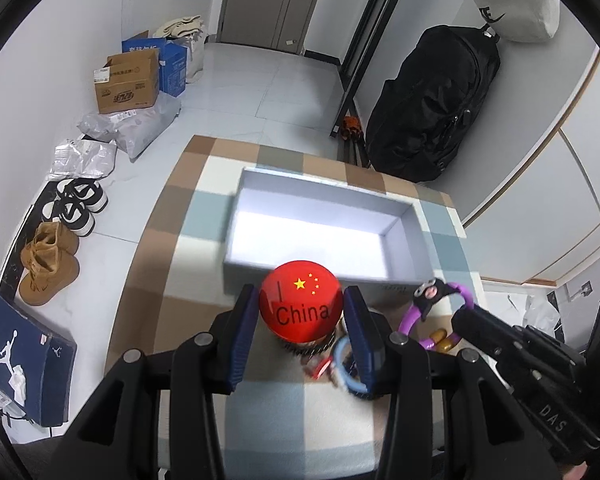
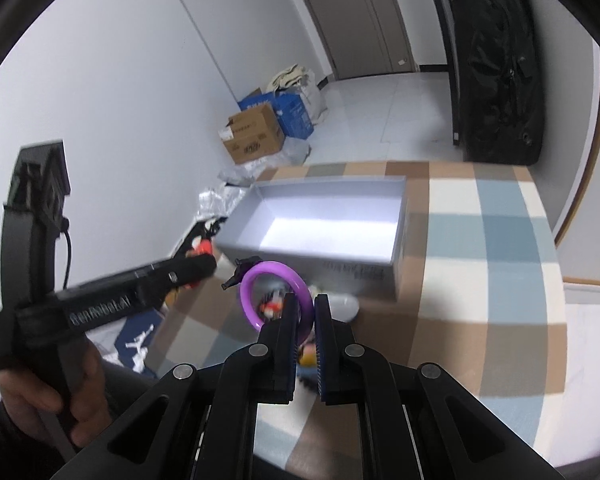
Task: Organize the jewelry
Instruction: 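Carry the red badge with the left gripper into the box while the right gripper drops the purple bangle there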
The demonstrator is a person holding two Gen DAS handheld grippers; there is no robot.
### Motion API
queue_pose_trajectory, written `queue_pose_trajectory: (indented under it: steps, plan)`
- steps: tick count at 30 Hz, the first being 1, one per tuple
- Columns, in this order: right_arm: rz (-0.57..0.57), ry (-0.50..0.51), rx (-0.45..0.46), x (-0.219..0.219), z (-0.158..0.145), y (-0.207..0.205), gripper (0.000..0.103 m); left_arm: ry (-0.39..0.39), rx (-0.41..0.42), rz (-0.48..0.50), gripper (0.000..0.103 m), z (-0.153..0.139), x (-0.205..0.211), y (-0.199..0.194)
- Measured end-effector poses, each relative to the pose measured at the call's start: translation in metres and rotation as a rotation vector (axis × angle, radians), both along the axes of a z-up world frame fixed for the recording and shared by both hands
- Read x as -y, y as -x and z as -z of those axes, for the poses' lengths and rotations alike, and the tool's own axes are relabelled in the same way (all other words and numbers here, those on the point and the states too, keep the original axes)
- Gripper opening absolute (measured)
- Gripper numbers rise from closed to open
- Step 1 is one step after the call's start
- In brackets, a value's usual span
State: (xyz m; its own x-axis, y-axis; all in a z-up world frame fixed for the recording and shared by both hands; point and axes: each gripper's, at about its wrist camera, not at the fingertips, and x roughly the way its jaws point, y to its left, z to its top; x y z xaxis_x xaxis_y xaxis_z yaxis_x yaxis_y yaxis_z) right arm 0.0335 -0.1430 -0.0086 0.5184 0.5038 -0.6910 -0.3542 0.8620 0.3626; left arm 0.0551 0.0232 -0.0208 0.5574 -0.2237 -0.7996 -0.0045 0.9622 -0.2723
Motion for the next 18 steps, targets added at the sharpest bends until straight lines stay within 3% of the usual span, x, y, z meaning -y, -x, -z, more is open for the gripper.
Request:
queue_pose_trajectory:
  steps: [8, 18]
  plan:
    - [0.042, -0.043, -0.007, 0.011, -0.019, -0.04, 0.007, -0.032, 0.004, 0.012, 0.038, -0.011, 0.011, -0.029]
    - [0.042, -0.025, -0.061, 0.009, -0.004, -0.091, 0.007, 0.039, -0.067, 0.034, 0.038, 0.013, 0.008, -0.061]
